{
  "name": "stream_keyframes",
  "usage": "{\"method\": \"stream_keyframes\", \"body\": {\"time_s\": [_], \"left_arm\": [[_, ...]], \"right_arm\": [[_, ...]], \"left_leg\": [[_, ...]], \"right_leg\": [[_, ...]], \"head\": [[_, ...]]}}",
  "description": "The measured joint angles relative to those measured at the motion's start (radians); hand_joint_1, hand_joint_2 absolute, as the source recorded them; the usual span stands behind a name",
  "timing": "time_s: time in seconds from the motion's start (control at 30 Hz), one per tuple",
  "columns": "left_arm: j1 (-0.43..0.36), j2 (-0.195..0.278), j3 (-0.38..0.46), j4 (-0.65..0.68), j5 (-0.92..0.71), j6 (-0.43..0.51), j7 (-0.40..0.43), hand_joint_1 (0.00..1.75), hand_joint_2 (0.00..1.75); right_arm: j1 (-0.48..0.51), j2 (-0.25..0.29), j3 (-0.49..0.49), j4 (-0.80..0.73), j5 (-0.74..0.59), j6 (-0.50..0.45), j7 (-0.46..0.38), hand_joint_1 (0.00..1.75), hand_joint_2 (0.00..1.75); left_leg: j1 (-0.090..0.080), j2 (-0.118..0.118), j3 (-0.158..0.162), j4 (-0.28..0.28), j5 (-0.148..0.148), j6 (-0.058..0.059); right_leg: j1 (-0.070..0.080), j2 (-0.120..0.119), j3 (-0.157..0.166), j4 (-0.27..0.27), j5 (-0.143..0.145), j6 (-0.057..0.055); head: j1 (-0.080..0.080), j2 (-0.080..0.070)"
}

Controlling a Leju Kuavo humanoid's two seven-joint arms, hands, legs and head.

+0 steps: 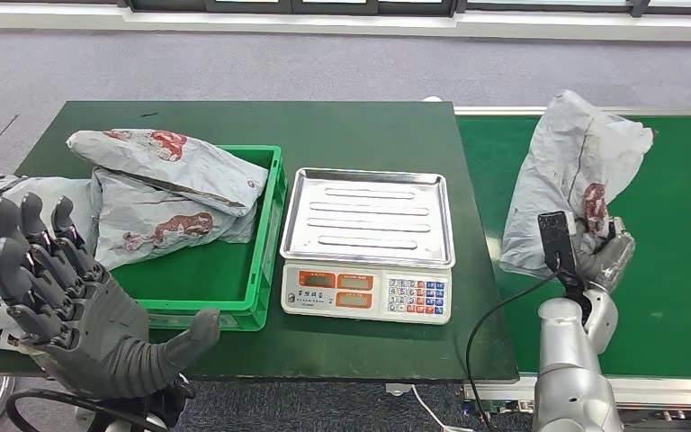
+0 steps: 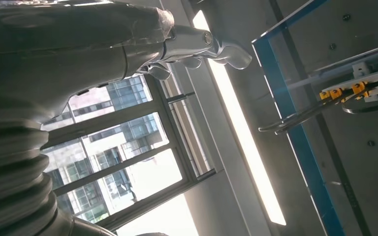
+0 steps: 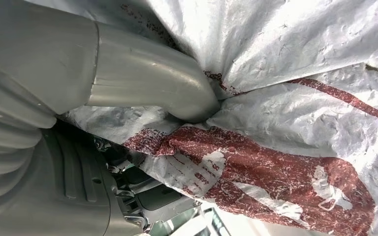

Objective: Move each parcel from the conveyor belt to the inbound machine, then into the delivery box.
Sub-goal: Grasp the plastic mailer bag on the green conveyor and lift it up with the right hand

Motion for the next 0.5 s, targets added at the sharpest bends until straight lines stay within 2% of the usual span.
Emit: {"method": "stream_keyframes", "body": {"time_s": [0.13,0.37,0.5], "left_arm": [[0.002,-0.006,0.009,0.0,-0.013,-0.005,-0.001,0.0,1.75],[0.008,-0.01,0.017,-0.002,-0.027,0.016,-0.001,0.0,1.75],[0.008,-0.01,0.018,-0.002,-0.028,0.018,-0.001,0.0,1.75]], "right_arm": [[0.046,0.043,0.009,-0.136,-0.035,-0.007,-0.023,1.75,1.75],[0.159,0.151,0.053,-0.437,-0.058,-0.014,-0.073,1.75,1.75],[0.191,0.184,0.077,-0.537,-0.073,-0.014,-0.092,1.75,1.75]], "left_leg": [[0.0,0.0,0.0,0.0,0.0,0.0],[0.0,-0.001,0.0,0.0,-0.001,-0.001],[0.0,-0.001,0.0,-0.001,-0.001,-0.001]], "right_leg": [[0.0,0.0,0.0,0.0,0.0,0.0],[0.0,0.0,0.0,0.0,-0.001,-0.001],[0.0,0.0,0.0,0.0,-0.001,-0.001]], "head": [[0.0,0.0],[0.0,0.0],[0.0,0.0]]}}
